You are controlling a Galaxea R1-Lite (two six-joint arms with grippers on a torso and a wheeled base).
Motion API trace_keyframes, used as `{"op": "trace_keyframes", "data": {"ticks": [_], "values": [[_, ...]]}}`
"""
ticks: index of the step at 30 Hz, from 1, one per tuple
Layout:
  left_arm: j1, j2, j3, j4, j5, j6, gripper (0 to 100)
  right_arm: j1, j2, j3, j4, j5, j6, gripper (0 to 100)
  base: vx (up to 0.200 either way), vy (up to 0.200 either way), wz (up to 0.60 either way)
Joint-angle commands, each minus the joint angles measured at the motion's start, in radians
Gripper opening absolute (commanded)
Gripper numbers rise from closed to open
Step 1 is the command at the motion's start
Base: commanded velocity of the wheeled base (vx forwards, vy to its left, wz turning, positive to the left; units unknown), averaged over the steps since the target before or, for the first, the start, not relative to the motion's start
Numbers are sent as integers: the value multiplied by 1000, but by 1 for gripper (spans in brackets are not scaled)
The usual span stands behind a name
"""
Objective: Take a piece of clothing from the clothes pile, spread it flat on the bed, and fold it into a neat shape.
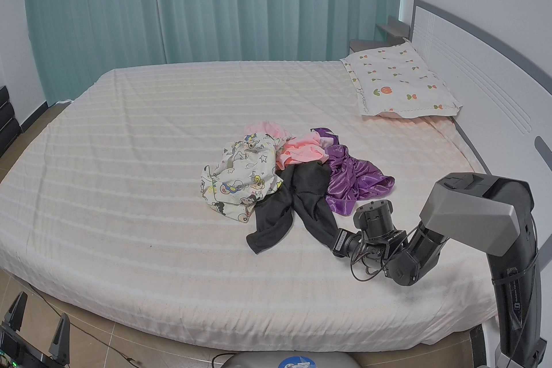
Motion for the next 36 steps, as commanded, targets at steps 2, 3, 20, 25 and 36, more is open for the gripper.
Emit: {"op": "trace_keyframes", "data": {"ticks": [2,3,20,25,36], "values": [[0,-7,18,-4,-8,15,100,-1,-41,44,-44,-6,2,0,0,0,0],[0,-5,18,-5,-13,15,100,-4,-47,64,-73,-9,1,0,0,0,0],[-190,838,-254,-119,-199,-86,100,7,-40,116,-141,-9,-1,0,0,0,0],[-296,1182,-249,-349,-194,-232,100,15,-36,118,-141,-9,1,0,0,0,0],[-481,1883,-495,-622,124,-661,100,15,-36,126,-141,-9,1,0,0,0,0]]}}
